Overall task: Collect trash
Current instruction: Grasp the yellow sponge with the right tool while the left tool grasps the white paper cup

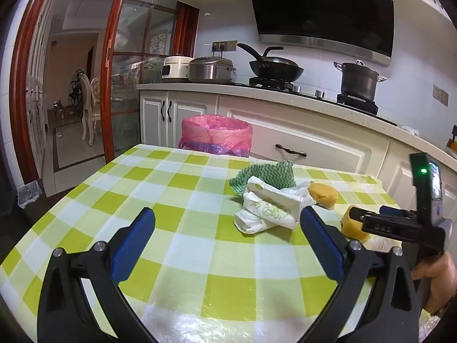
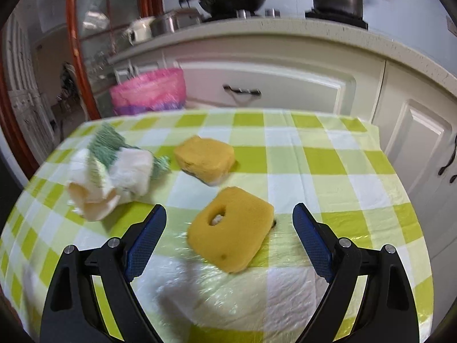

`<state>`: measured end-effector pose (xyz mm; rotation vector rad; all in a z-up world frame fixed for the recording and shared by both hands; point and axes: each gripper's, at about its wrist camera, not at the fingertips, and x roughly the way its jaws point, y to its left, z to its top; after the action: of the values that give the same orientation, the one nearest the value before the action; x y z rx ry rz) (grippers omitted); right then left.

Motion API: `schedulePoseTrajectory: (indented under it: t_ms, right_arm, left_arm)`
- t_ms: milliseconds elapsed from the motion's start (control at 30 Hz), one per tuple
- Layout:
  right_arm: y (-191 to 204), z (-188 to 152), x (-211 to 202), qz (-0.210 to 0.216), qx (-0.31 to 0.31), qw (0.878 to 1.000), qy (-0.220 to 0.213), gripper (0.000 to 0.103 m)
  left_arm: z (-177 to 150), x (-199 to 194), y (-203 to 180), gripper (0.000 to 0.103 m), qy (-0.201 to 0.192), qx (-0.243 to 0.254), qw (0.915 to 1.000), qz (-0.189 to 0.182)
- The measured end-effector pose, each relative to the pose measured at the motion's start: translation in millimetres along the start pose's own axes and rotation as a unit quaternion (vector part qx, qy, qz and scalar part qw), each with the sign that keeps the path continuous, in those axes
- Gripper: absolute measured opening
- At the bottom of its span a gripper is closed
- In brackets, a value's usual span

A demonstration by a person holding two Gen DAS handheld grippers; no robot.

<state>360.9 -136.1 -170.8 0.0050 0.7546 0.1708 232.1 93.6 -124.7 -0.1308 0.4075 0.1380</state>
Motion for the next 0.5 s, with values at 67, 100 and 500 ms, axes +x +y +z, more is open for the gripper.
schedulePoseTrajectory:
  t_ms: [67,100,500]
  right_arm:
    - [-1,0,8,-0.004,0.006,1.000,0.014,0.084]
    - [-2,0,12,-0.005,0.008,1.000,0.019,0.083]
    - [-5,-9,21,0.030,0.017,0.998,0.058,0.060]
  left_arm:
    - [0,3,-1,0.098,0.004,0.002,1.0000,0.000]
    - [0,5,-1,0.098,0.006,0.003,1.0000,0.000]
    - [10,37,-18,0.098,0.027,0.003,0.9996,-0.007]
